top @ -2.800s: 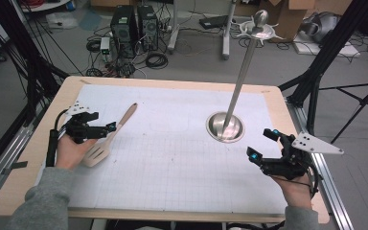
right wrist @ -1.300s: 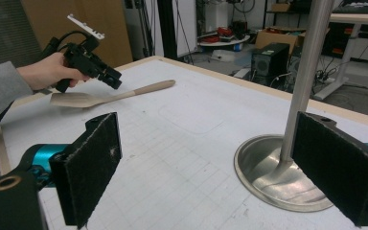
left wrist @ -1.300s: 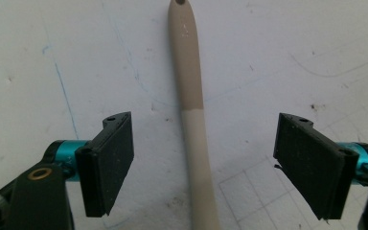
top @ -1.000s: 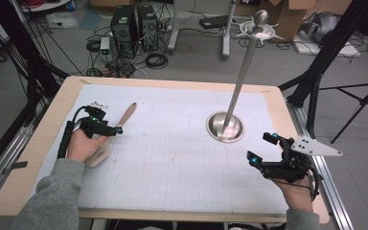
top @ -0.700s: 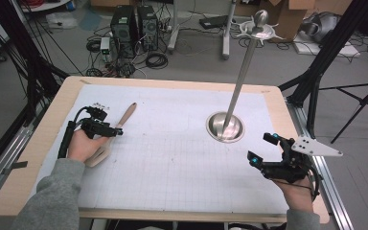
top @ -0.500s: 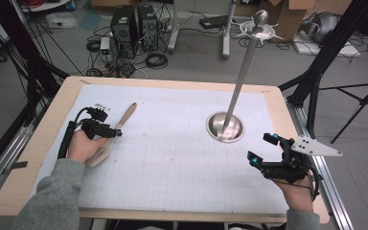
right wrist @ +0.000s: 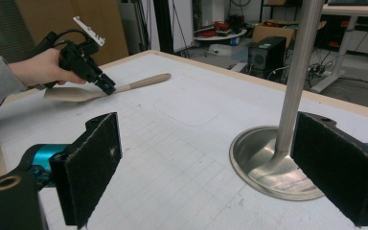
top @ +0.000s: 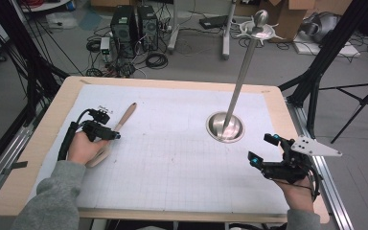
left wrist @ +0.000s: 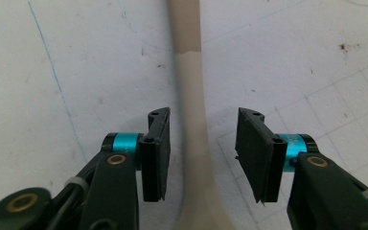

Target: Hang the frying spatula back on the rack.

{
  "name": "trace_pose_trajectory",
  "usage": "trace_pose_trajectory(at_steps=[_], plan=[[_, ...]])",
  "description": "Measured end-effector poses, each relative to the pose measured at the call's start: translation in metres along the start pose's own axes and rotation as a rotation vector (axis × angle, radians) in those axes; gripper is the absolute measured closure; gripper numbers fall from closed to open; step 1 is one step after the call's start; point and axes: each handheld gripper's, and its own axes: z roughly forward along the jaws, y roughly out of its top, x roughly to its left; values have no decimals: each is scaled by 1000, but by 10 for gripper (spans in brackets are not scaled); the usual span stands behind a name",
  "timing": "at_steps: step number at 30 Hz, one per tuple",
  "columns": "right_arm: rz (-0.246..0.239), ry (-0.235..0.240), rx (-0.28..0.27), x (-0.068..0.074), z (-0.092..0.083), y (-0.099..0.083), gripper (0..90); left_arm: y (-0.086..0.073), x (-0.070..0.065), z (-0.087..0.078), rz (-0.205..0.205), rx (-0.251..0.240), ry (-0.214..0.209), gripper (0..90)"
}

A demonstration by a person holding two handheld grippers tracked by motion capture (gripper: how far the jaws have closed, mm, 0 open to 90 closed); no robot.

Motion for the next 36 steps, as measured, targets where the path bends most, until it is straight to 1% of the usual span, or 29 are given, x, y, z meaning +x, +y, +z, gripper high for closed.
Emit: trace_pose_trajectory(at_steps=[6, 9, 13, 16, 19, 21, 26, 29, 33, 36], plan=[[-4, 0, 2, 0, 0, 0, 91, -1, -1, -1, -4, 22, 11, 628], [2, -1, 2, 0, 0, 0, 91, -2, -2, -1, -7, 27, 7, 654], [-3, -1, 0, 0, 0, 0, 91, -2, -3, 1, 0, 40, 11, 673], [3, -2, 4, 0, 0, -1, 91, -3, -3, 1, 4, 50, 19, 690], [2, -2, 4, -1, 0, -1, 91, -4, -3, 1, -5, 45, 20, 701], [2, -2, 5, -1, 0, -1, 91, -4, -3, 0, -3, 51, 19, 708], [0, -4, 4, -1, 0, -1, 91, -6, -3, 0, -9, 42, 24, 722], [0, -5, 4, -1, 0, -1, 91, -7, -3, 0, -5, 37, 28, 758], [6, -4, 10, -1, 0, -1, 91, -7, -2, 0, -2, 37, 24, 767], [7, -4, 14, -1, 0, -2, 91, -6, -2, 0, 11, 37, 24, 769]])
